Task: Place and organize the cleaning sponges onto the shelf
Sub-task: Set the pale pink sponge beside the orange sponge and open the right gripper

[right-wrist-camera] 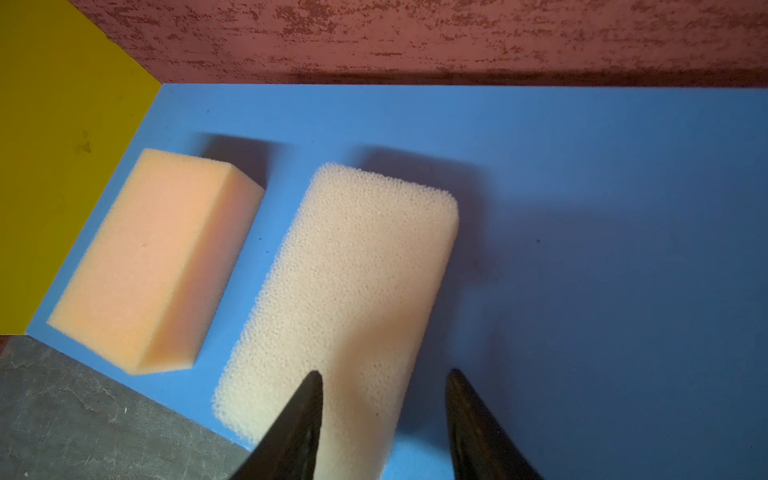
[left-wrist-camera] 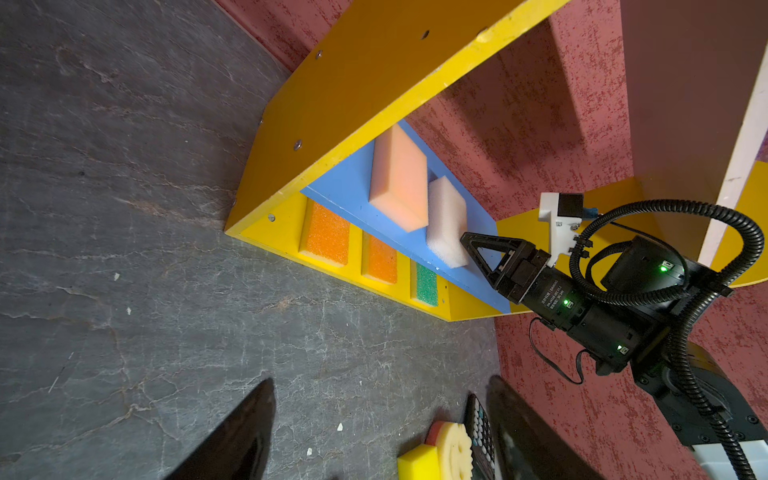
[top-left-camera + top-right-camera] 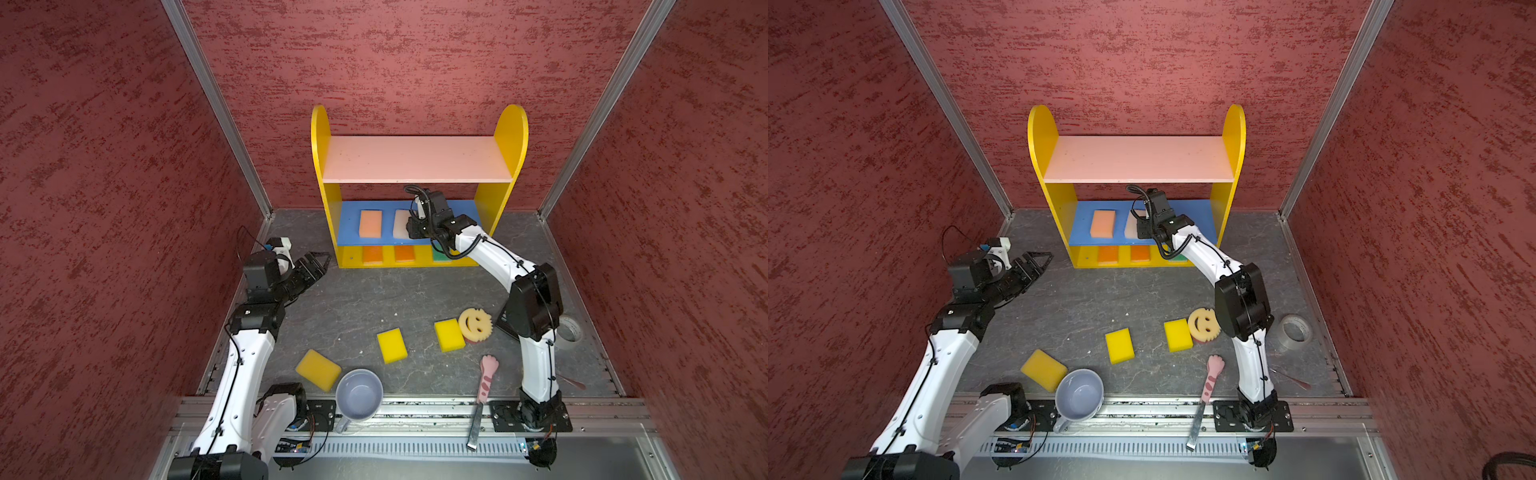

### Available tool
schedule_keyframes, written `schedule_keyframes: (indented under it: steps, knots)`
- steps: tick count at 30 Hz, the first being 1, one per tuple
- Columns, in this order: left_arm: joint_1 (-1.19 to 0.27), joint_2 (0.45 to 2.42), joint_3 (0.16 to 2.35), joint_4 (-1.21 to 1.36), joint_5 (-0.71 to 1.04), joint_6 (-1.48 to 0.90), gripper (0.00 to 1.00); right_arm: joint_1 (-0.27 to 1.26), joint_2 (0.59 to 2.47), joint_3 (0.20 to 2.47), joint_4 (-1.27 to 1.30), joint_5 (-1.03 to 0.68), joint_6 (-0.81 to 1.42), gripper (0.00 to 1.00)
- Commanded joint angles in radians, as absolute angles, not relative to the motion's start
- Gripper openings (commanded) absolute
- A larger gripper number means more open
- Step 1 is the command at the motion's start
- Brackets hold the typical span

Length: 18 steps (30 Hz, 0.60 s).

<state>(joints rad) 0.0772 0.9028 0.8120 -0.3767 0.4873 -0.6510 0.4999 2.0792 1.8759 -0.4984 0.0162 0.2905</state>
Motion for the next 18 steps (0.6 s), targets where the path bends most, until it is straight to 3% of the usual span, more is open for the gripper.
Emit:
schedule_keyframes:
  steps: [1, 7, 18]
  knots:
    - [0.074, 0.904, 0.838, -0.38, 0.472, -0.643, 0.8, 0.491, 2.102, 1.921, -0.512, 0.037, 0.294, 0.45]
    - [0.074, 0.91, 0.83, -0.374, 0.471, -0.649, 0.8, 0.491, 2.128, 1.925, -0.528, 0.033, 0.279, 0.34]
    - [0.073, 0.91, 0.828, -0.376, 0.472, -0.655, 0.8, 0.49, 2.066, 1.833, -0.489, -0.013, 0.206, 0.3]
